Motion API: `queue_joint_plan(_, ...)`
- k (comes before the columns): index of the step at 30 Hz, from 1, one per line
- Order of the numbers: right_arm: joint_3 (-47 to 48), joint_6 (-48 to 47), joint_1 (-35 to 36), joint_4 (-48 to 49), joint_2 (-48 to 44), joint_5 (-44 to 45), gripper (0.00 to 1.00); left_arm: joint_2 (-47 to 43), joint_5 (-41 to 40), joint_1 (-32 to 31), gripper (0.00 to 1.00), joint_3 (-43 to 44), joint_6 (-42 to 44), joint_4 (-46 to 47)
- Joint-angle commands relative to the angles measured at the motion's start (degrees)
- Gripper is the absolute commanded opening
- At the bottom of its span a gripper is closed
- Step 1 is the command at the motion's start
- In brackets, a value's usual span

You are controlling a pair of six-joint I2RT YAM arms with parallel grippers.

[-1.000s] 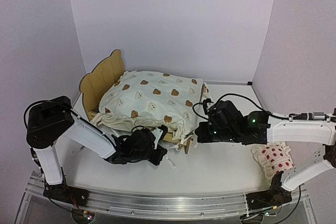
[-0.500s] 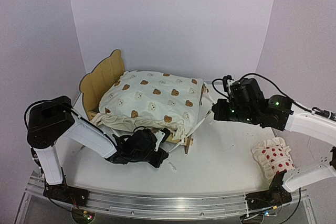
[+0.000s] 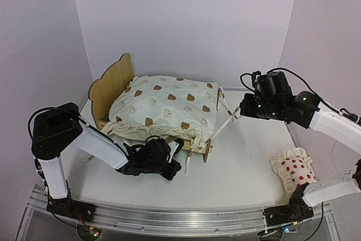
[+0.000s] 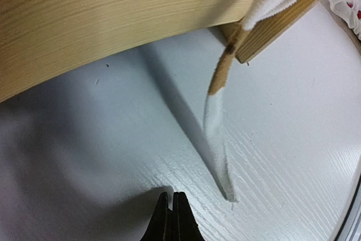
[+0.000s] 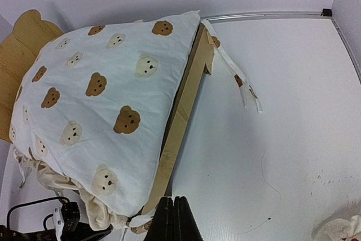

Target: Set up the pet bed

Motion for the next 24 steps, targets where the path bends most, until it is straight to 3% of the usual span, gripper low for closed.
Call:
queue_joint_plan(1,2.78,-0.35,-1.43,1.47,1.16,-0.04,0.00,-1.18,-4.76,0.12,0.00,-0.88,-0.78,-12.49)
queue_joint_plan(7,1.59,1.21,-1.48,1.95,2.28,-2.79,0.00,-4.66,-4.10,0.04,0.01,-2.68,1.72,-11.15)
queue_joint_plan(13,-0.02,2.49,-1.50,2.86,2.61,-4.96,0.00,-5.24,-0.89,-0.56,0.37,0.06,6.35,-7.93)
queue_joint_plan(16,-0.41,2.77,-1.50,2.90,2.47,-5.44,0.00,-3.65,-0.36,-1.06,0.48,3.46,8.51,-7.43)
queue_joint_plan(24,-1.46,3.20,-1.50,3.14,1.91,-6.56,0.00,1.95,-0.67,-1.15,0.55,11.00,11.78,-4.07)
